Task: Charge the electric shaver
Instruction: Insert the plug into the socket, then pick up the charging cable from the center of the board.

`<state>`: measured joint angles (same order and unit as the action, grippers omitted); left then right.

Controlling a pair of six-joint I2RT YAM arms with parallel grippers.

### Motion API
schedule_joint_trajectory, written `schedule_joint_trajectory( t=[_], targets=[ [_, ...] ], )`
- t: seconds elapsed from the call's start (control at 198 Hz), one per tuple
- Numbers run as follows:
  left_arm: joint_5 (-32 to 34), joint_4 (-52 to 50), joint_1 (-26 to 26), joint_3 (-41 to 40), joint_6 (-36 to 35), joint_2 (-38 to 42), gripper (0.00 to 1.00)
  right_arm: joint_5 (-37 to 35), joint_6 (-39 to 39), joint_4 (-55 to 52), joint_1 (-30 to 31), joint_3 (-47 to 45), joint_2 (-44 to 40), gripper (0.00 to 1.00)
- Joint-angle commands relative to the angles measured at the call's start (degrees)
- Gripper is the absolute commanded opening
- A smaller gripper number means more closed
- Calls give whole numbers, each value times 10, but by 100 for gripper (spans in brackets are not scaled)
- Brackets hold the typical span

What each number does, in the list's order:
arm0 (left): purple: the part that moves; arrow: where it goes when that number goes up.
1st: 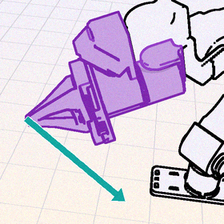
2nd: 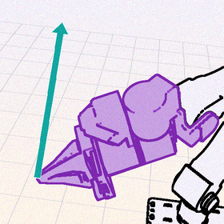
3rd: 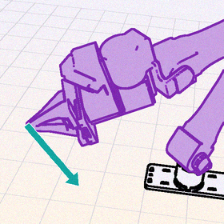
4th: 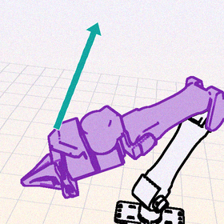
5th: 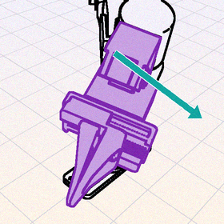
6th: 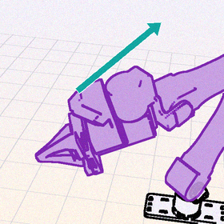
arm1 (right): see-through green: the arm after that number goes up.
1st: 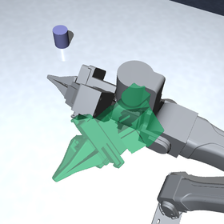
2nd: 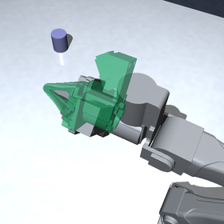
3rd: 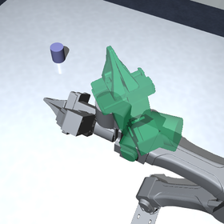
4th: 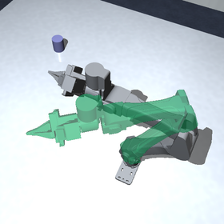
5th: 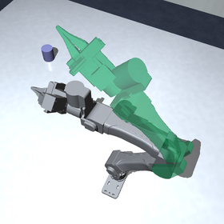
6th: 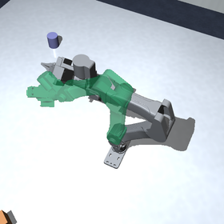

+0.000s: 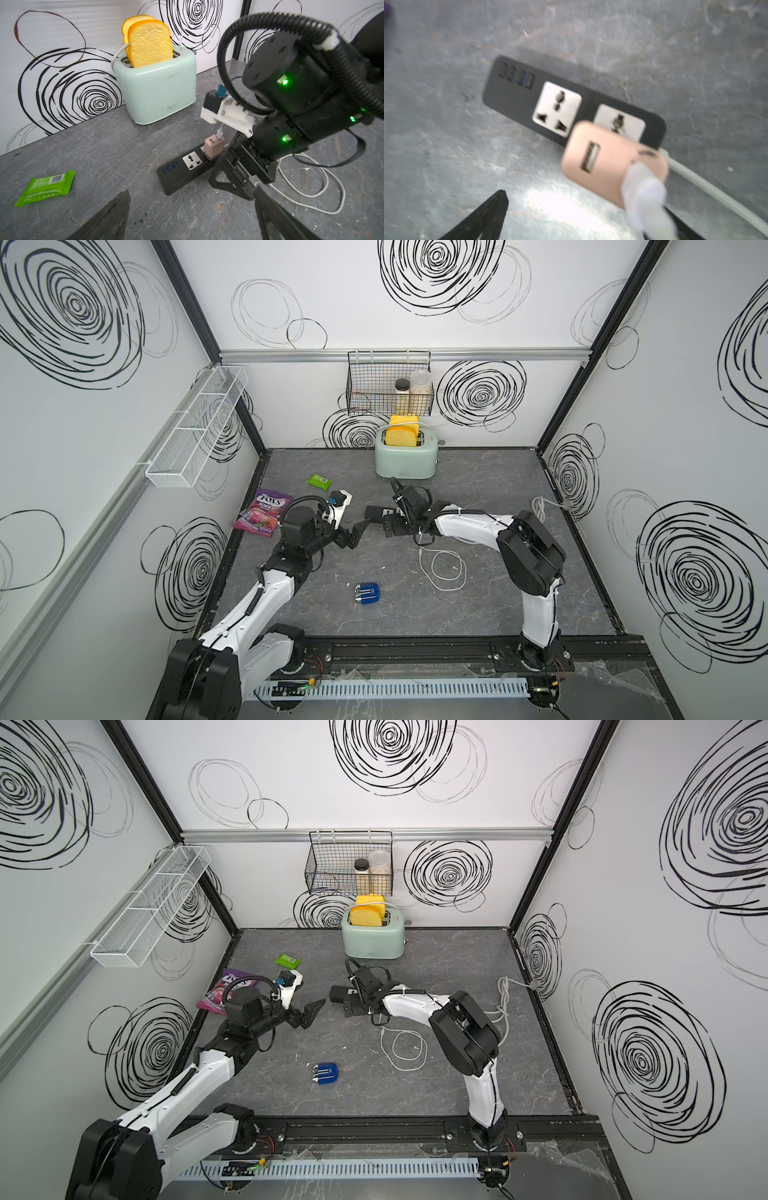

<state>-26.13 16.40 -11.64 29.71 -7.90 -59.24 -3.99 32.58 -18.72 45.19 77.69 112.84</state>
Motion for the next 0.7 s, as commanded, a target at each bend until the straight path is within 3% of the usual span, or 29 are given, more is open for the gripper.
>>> schedule_joint_trajectory(
  t=[0.0, 0.116, 0.293, 0.485, 0.587, 0.698],
  targets=[
    [-10, 14, -4, -1, 0, 8, 97, -54, -26, -111, -7, 17, -25, 98],
    [-12, 21, -4, -3, 6, 5, 97, -32, -56, -102, -12, 5, -39, 98],
    [-13, 12, -5, 3, 2, 5, 97, 150, -155, -56, -15, -3, -38, 98],
    [-12, 8, -5, 4, 1, 6, 97, 242, -216, -47, -15, 10, -28, 99],
    [-11, 4, -4, 8, 2, 8, 97, 313, -231, 27, -17, -25, -55, 99],
    [-11, 0, -4, 12, 3, 12, 97, 428, -229, 179, -20, -86, -90, 98]
  ],
)
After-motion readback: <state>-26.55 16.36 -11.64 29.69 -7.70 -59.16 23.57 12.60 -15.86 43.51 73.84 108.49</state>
